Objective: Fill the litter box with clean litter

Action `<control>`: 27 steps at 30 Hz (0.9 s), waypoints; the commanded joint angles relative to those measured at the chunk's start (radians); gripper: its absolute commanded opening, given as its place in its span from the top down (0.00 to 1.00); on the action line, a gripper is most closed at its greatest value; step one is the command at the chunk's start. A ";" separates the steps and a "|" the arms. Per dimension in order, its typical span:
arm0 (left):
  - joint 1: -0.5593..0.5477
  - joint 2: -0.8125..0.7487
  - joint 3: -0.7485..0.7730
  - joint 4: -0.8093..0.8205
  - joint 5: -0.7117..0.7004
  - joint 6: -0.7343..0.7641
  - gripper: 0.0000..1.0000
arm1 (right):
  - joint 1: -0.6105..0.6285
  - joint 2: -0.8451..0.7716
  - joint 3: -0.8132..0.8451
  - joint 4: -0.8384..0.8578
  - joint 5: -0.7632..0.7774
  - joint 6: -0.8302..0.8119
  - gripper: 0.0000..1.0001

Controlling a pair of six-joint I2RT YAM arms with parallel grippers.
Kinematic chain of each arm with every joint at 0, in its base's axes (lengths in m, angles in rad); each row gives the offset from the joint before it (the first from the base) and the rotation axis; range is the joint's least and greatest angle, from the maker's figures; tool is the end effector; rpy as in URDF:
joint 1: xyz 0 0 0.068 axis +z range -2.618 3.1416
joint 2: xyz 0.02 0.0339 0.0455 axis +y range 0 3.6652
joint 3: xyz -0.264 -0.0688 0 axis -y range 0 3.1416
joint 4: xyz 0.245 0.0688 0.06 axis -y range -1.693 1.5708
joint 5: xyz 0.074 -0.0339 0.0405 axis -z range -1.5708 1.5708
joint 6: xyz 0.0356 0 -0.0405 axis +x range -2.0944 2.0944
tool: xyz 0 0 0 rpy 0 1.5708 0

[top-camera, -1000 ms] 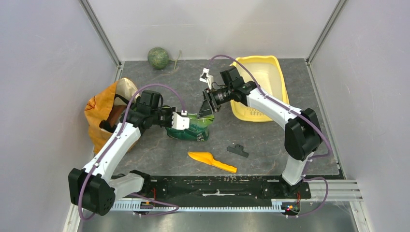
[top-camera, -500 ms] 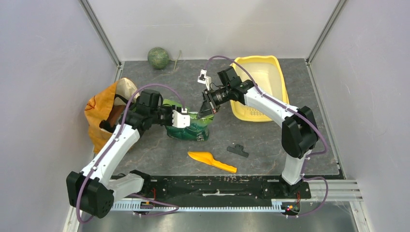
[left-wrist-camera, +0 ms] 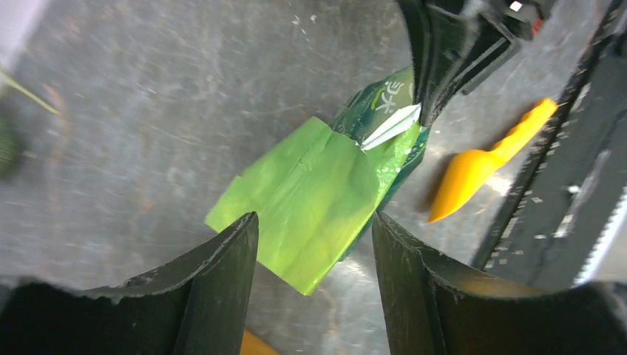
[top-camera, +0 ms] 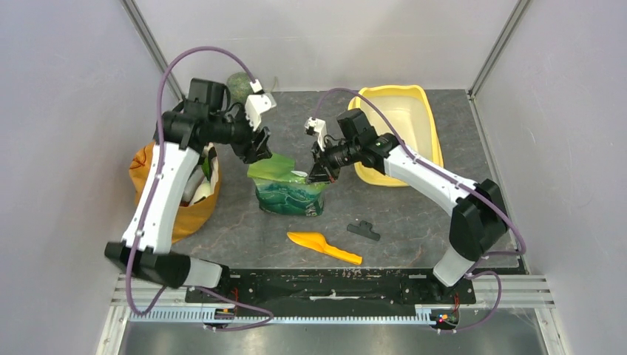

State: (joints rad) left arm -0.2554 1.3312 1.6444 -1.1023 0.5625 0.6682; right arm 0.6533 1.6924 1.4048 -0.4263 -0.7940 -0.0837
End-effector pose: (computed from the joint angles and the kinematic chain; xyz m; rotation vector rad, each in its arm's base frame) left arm 0.2325 -0.0803 0.4286 1.2345 1.8830 -0.4434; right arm 0.2853 0.2504 0.2988 -1.2189 1.9541 1.2004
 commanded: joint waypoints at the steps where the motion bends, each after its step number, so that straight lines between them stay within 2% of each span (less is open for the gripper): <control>1: 0.055 0.210 0.175 -0.282 0.114 -0.201 0.33 | 0.007 -0.117 -0.065 0.093 0.126 -0.121 1.00; 4: 0.114 0.368 0.342 -0.437 0.234 -0.175 0.30 | 0.029 -0.142 -0.103 0.135 0.171 -0.158 1.00; 6: 0.125 0.464 0.461 -0.534 0.261 -0.118 0.24 | 0.037 -0.148 -0.120 0.159 0.185 -0.165 1.00; 8: 0.125 0.529 0.529 -0.544 0.238 -0.097 0.22 | 0.044 -0.159 -0.142 0.185 0.198 -0.183 1.00; 13: 0.125 0.620 0.576 -0.532 0.179 -0.008 0.21 | 0.055 -0.182 -0.186 0.228 0.228 -0.217 1.00; 15: 0.123 0.652 0.573 -0.546 0.172 0.018 0.21 | 0.061 -0.195 -0.204 0.252 0.249 -0.235 1.00; 19: 0.117 0.631 0.474 -0.547 0.247 0.087 0.18 | 0.075 -0.199 -0.211 0.256 0.269 -0.273 1.00; 22: 0.095 0.627 0.413 -0.544 0.250 0.129 0.17 | 0.086 -0.204 -0.224 0.281 0.280 -0.292 1.00; 27: 0.094 0.682 0.394 -0.546 0.299 0.129 0.17 | 0.093 -0.199 -0.222 0.282 0.282 -0.320 1.00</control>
State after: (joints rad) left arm -0.1509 1.9881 2.0480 -1.5421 0.7681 0.7433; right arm 0.7399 1.5177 1.1839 -0.2142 -0.5491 -0.3508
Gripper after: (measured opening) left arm 0.828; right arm 0.011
